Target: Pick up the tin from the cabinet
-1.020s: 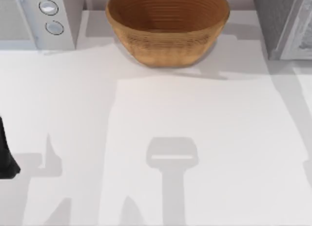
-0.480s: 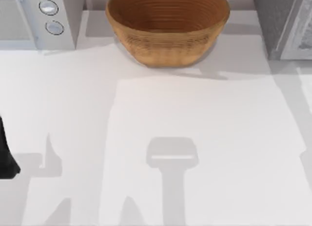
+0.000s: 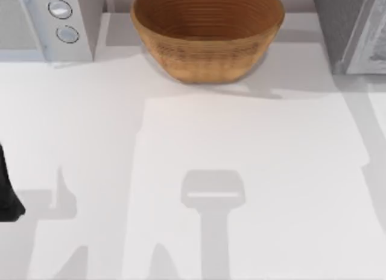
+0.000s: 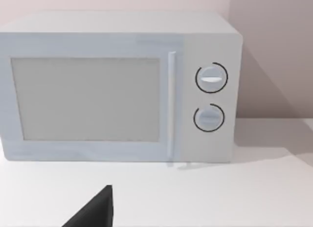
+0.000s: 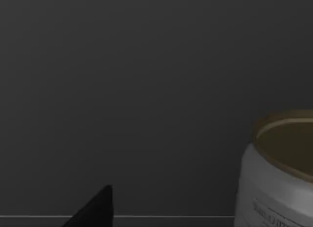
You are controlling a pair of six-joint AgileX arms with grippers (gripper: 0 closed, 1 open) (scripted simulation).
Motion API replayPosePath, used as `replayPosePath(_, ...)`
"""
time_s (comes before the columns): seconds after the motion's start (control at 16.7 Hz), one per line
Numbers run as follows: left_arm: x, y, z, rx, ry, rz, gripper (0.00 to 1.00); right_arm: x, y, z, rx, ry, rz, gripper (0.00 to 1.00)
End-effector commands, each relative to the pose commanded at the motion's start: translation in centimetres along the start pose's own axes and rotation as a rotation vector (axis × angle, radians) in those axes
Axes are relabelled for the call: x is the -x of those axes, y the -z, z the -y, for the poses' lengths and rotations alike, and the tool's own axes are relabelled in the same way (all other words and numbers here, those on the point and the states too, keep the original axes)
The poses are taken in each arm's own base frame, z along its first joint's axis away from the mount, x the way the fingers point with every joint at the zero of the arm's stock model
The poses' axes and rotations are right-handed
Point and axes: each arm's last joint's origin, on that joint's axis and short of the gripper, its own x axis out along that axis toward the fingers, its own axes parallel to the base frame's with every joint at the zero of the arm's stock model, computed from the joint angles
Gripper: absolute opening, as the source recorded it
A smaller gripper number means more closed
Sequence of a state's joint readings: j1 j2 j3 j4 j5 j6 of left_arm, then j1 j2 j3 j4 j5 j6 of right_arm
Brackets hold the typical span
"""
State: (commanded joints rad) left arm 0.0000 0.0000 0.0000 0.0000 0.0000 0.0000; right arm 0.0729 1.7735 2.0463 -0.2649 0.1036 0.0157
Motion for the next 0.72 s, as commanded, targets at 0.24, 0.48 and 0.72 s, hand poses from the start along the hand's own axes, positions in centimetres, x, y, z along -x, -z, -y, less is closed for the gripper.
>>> replayPosePath(0.24, 0.0, 0.0, 0.0, 0.0, 0.0, 0.0, 1.0, -0.03, 0.0, 0.0, 0.0, 0.0, 0.0, 1.0)
replayPosePath(0.48, 0.0, 0.0, 0.0, 0.0, 0.0, 0.0, 1.0, -0.03, 0.0, 0.0, 0.0, 0.0, 0.0, 0.7)
replayPosePath(0.72, 0.0, 0.0, 0.0, 0.0, 0.0, 0.0, 1.0, -0.03, 0.0, 0.0, 0.0, 0.0, 0.0, 0.4)
